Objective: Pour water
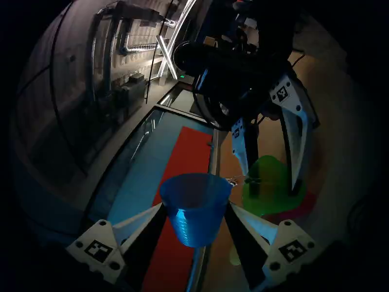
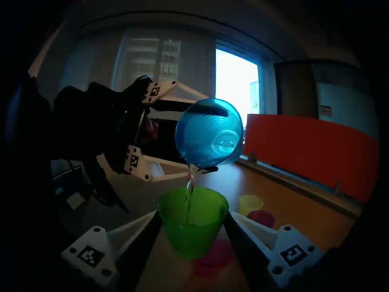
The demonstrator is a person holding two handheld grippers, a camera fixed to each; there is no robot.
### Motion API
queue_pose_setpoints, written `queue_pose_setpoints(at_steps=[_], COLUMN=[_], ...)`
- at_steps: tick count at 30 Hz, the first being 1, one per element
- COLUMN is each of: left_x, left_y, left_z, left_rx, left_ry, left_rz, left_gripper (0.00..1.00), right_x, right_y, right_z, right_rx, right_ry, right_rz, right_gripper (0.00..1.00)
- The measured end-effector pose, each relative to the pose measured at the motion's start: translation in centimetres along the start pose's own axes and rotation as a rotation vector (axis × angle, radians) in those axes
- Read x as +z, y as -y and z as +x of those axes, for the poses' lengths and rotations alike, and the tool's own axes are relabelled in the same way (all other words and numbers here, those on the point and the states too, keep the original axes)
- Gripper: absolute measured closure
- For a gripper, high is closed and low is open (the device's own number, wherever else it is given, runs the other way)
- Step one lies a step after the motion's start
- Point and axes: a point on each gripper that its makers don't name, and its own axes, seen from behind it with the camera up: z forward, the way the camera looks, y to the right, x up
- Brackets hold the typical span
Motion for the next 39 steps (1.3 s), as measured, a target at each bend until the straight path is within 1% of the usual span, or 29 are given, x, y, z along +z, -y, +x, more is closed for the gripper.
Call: queue_pose_setpoints(at_steps=[21, 35, 39], left_x=[0.31, 0.22, 0.24], left_y=[0.26, 0.67, 0.71], left_z=[0.37, 0.35, 0.50], left_rx=[0.057, 0.074, 0.089], left_ry=[-0.007, -0.009, -0.013], left_rz=[0.008, 0.018, 0.018], left_gripper=[0.19, 0.19, 0.19], right_x=[-0.11, -0.34, -0.30], right_y=[-0.20, -0.33, -0.34], right_z=[-0.11, -0.13, -0.14], right_rx=[0.000, 0.002, 0.000], right_ry=[-0.001, -0.001, -0.001], right_rz=[0.000, -0.003, -0.003], right_gripper=[0.11, 0.11, 0.11])
